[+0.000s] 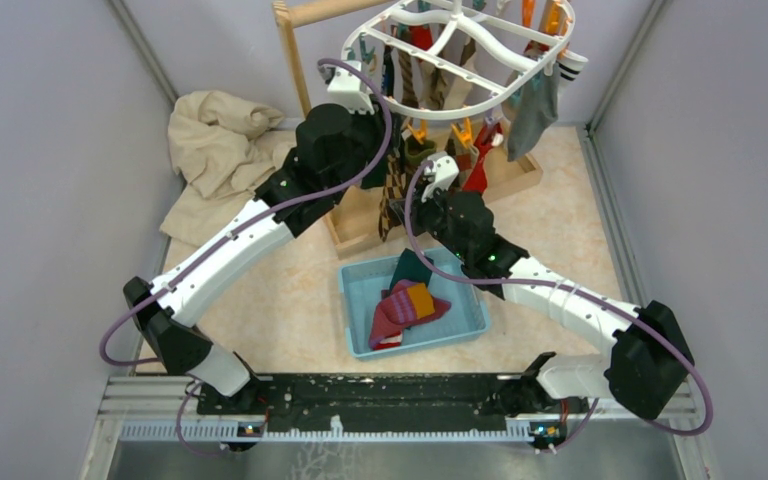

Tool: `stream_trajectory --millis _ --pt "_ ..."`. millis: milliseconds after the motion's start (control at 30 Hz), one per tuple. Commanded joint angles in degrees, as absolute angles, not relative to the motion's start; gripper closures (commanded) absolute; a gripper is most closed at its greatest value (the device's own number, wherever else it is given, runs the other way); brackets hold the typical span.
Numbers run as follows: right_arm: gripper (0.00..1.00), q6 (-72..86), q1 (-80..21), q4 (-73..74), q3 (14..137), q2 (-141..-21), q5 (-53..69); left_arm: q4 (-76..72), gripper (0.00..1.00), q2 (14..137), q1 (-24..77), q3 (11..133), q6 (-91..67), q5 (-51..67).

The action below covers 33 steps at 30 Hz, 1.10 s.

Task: Remove the socks clipped to the hanger
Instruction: Remove the sock from the hanger, then place the sock in the bin.

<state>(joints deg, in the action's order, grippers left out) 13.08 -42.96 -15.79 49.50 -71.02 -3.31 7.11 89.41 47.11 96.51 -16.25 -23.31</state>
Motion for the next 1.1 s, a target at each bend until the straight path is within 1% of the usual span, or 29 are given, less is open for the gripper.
stream_trajectory --millis 0,67,167,267,433,600,767,933,1067 --pt "1.00 12.48 -43.33 -17.14 50.98 -70.69 -2.58 4.91 0.64 89.01 46.97 98.52 -15.74 -23.03" --pt "1.00 12.48 -43.33 -16.93 50.87 -70.35 -2.55 4.88 0.69 89.03 46.98 98.44 -15.73 -23.02" --pt "1.00 12.56 -43.31 -16.67 50.48 -69.72 -2.45 4.87 0.75 88.97 46.93 98.52 -15.73 -22.73" --pt "1.00 12.88 -43.28 -16.18 50.11 -68.50 -2.18 4.90 0.76 89.01 46.93 98.65 -15.65 -22.53" --pt "1.00 13.10 -43.69 -13.41 48.92 -64.55 -0.84 5.28 0.77 89.19 46.98 99.17 -15.32 -22.58" --pt "1.00 14.03 -44.53 -9.15 44.71 -56.61 2.51 5.49 0.77 88.80 46.93 98.92 -15.16 -22.69" --pt "1.00 15.31 -45.79 -5.02 40.16 -51.68 4.64 5.18 0.76 88.12 46.94 98.01 -15.29 -22.73" --pt "1.00 16.15 -46.77 -5.15 34.79 -50.67 3.60 5.35 0.76 87.97 46.94 97.79 -15.31 -22.44" --pt "1.00 16.27 -46.84 -4.51 33.30 -51.56 2.19 5.62 0.76 88.13 46.93 97.65 -15.29 -22.44"
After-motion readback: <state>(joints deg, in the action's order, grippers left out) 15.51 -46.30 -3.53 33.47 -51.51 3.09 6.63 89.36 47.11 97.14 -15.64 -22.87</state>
